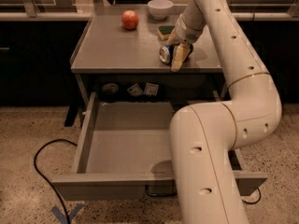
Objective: Place pepsi can into top drawer
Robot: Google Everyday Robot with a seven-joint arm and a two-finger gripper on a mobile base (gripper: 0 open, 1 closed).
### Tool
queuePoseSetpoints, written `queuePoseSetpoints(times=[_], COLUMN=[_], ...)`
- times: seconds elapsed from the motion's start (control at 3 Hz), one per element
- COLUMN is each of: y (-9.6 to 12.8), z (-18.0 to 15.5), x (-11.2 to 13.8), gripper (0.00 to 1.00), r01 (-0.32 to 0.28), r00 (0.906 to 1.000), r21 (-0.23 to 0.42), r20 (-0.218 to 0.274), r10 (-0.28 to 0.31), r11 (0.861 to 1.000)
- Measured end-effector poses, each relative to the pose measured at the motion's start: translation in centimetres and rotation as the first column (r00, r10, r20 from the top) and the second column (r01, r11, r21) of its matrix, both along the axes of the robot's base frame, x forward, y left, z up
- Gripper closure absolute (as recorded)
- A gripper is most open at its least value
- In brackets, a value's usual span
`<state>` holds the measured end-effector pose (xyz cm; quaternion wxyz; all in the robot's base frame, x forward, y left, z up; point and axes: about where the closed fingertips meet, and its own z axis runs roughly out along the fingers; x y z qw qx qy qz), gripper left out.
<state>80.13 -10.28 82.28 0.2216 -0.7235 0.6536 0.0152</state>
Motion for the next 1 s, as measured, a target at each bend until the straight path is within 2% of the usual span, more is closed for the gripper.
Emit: queuePoseSetpoints(times=[0.67, 1.0], y=[0.0, 1.6], z=[0.2, 2.4], x=[-0.2, -1.5], gripper=[0.88, 1.0], r01=[0.003, 0.02], r00=[1.0, 0.9998], r21=[0.003, 0.07], r20=[0.003, -0.011], r10=[-0.003, -0.019], r11=[1.0, 0.997])
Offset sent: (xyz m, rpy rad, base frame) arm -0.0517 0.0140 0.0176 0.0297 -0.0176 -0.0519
